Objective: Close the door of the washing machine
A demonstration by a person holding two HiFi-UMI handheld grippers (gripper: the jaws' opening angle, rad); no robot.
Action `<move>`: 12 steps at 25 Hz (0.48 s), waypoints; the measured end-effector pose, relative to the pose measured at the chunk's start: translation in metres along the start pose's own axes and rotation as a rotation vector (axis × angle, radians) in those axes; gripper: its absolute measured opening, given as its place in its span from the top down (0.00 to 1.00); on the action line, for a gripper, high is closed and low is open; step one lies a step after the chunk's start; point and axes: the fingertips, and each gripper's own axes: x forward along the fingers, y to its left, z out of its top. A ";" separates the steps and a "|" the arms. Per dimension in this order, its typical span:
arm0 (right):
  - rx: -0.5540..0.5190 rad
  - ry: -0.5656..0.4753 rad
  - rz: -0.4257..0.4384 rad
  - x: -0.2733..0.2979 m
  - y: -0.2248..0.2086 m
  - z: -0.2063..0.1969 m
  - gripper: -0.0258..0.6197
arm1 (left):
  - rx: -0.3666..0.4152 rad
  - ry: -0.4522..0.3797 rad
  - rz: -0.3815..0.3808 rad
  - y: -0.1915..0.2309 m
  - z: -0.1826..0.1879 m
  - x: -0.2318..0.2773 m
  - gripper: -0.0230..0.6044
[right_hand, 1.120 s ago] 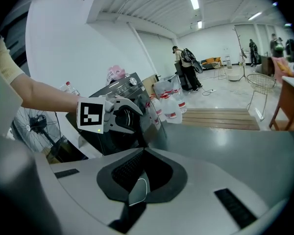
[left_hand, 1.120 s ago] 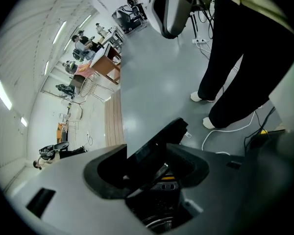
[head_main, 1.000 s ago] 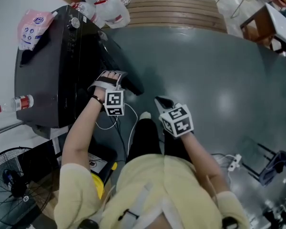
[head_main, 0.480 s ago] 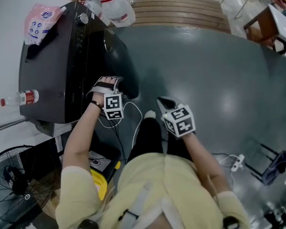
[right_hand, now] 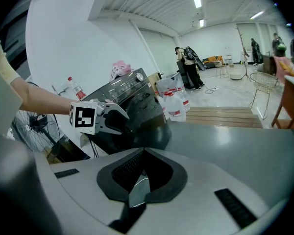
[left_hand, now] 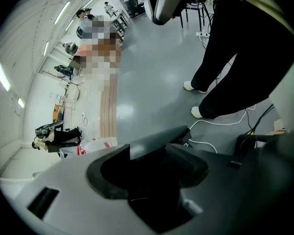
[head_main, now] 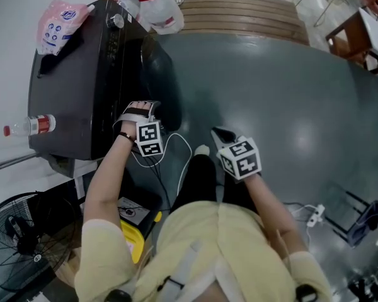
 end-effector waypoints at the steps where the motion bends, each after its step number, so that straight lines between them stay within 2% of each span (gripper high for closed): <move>1: 0.001 0.001 0.000 0.001 0.001 0.001 0.95 | -0.005 0.002 -0.005 0.000 -0.002 0.000 0.59; 12: 0.004 0.004 -0.004 0.015 0.010 0.008 0.95 | -0.014 0.073 -0.098 -0.012 -0.032 0.001 0.59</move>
